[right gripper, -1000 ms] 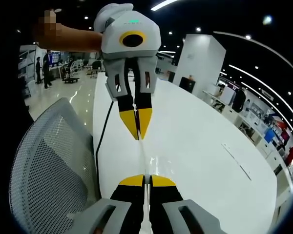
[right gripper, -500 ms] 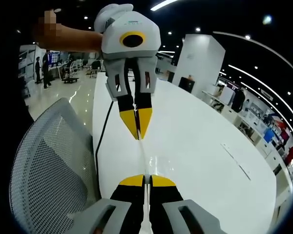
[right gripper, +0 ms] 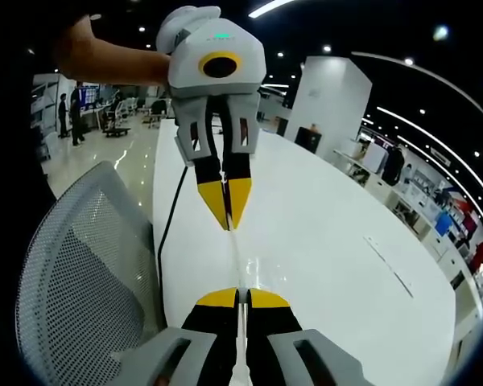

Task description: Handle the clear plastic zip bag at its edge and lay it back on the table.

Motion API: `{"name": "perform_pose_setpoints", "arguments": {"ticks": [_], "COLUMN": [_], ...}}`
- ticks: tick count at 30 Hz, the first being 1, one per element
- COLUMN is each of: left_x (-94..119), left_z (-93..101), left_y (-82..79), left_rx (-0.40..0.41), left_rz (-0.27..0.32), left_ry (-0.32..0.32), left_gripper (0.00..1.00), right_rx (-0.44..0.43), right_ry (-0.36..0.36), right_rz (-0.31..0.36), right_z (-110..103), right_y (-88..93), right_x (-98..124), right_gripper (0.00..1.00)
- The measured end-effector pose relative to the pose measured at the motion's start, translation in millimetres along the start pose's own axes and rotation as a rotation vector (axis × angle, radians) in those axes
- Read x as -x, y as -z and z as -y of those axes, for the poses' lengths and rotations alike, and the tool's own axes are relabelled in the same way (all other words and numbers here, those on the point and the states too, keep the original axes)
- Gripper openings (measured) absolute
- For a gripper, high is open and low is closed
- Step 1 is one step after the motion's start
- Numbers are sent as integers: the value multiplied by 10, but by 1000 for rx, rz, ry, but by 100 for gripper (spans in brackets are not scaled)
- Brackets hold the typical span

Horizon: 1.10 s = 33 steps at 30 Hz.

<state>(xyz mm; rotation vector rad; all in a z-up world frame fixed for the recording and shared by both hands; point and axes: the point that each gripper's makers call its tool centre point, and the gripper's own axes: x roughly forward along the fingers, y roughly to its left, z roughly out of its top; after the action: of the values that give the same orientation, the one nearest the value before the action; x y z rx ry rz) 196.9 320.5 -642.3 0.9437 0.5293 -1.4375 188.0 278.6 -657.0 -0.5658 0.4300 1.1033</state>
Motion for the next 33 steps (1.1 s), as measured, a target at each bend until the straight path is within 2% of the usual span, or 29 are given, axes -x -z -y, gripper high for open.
{"name": "perform_pose_setpoints", "arguments": {"ticks": [33], "left_x": [28], "left_z": [-41], "left_y": [22], "left_rx": [1], "left_rz": [-4], "left_ry": [-8], "left_gripper": [0], "right_rx": [-14], "right_ry": [9], "right_rz": [13], "right_z": [11], "right_y": [-8], "right_x": [11], "right_gripper": [0]}}
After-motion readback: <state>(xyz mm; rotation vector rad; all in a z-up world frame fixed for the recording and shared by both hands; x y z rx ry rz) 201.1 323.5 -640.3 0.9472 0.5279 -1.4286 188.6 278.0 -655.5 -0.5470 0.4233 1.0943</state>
